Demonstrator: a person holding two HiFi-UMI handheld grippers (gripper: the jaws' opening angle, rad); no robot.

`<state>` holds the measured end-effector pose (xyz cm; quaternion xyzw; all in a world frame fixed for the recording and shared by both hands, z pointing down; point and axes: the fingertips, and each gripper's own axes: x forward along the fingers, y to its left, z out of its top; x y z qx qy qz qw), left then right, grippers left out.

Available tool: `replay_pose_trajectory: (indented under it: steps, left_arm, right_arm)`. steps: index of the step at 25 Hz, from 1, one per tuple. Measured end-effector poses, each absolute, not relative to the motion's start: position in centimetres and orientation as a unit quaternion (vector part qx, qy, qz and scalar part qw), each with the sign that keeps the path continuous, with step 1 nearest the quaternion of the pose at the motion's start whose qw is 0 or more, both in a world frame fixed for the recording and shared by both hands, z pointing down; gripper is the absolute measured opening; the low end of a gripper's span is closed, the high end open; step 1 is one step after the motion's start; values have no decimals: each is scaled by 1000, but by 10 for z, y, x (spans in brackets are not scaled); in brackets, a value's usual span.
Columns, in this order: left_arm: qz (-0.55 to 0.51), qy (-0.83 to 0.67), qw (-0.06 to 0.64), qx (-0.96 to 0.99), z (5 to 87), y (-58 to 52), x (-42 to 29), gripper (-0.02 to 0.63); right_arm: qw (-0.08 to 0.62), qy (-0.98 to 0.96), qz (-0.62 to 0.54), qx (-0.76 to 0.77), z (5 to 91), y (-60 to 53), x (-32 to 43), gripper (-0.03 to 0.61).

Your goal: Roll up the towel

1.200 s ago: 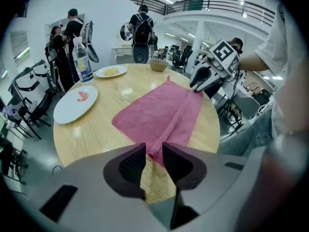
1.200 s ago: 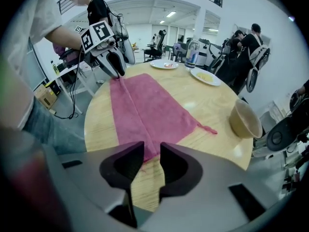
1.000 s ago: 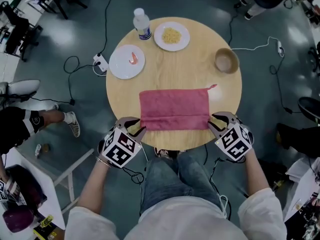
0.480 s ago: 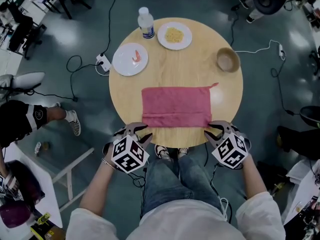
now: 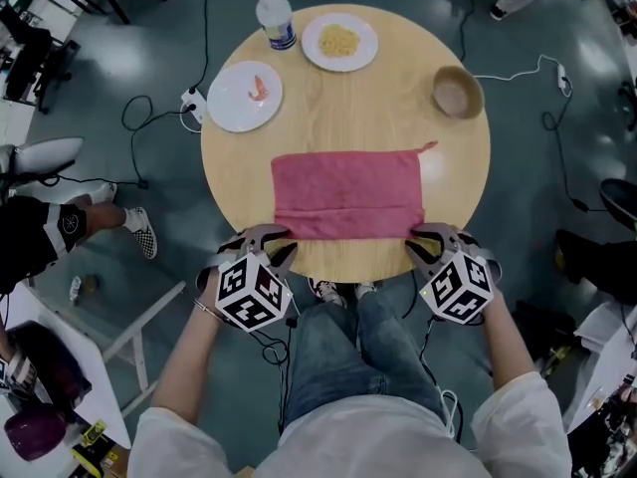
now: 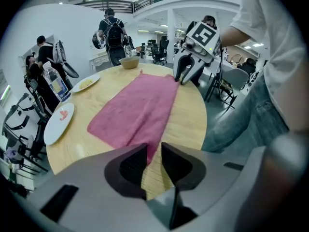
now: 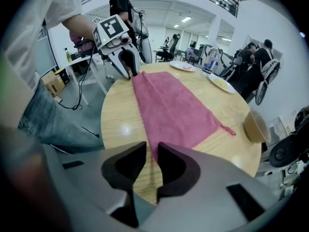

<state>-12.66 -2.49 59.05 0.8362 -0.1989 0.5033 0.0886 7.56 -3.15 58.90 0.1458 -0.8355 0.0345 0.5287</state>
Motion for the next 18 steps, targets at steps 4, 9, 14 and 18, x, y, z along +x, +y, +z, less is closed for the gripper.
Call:
replay_pose_trajectory:
  steps: [4,9,14,18]
  left_arm:
    - [509,-203,74,833,591,-27,-128,76]
    - [515,-213,59,828,592,-30,-129,39]
    - [520,-219,49,824,593,-31,-129,20]
    - [522,-215,66,823,592,-21,-130,15]
  right_arm:
    - [526,-837,39,146,589,-31,76,76]
    - [527,-836,42,145,590,-31,75,71]
    - [534,-830,23,161,590,-34,75,14]
    - [538,-828,31,152,590,-27,76,11]
